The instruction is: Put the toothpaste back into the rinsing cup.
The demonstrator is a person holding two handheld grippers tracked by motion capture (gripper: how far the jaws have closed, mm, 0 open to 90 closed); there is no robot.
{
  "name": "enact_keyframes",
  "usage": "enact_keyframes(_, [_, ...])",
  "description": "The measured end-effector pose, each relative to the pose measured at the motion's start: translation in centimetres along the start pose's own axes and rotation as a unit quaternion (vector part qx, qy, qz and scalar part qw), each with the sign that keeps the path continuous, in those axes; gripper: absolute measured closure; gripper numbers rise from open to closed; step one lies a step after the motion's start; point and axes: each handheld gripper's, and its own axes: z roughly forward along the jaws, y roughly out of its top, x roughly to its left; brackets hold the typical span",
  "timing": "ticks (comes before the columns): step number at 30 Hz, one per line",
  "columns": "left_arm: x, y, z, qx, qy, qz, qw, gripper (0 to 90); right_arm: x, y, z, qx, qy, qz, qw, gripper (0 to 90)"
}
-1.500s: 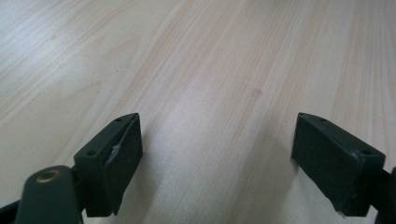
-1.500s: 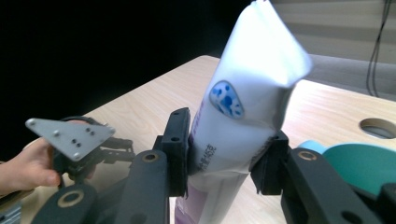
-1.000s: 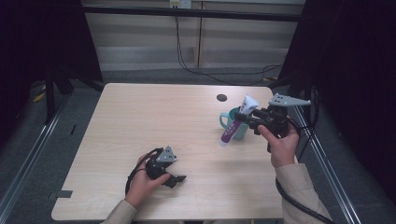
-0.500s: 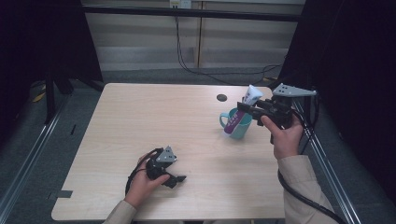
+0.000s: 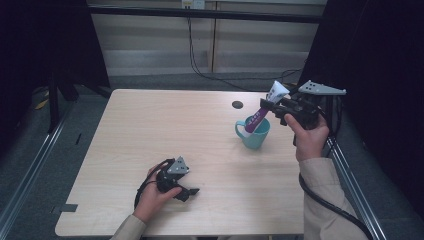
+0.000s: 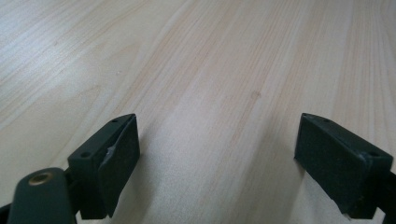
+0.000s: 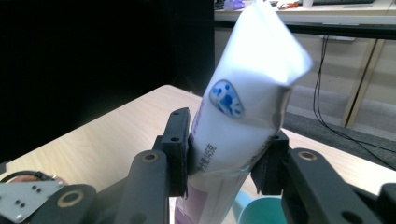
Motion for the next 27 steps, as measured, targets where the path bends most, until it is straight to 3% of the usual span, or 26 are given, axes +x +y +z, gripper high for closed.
enact_keyframes(15, [0.0,0.0,0.0,-0.002,0.001,0.002,1.0000,14.3,-1.7,0.0,0.6,0.006,-0.052,-0.012,0.9985,63.0])
enact_keyframes(27, [-0.1,0.0,0.0,-0.001,0.000,0.001,1.0000,14.4,-2.7,-0.6,2.2,0.020,-0.083,-0.023,0.9961,62.9])
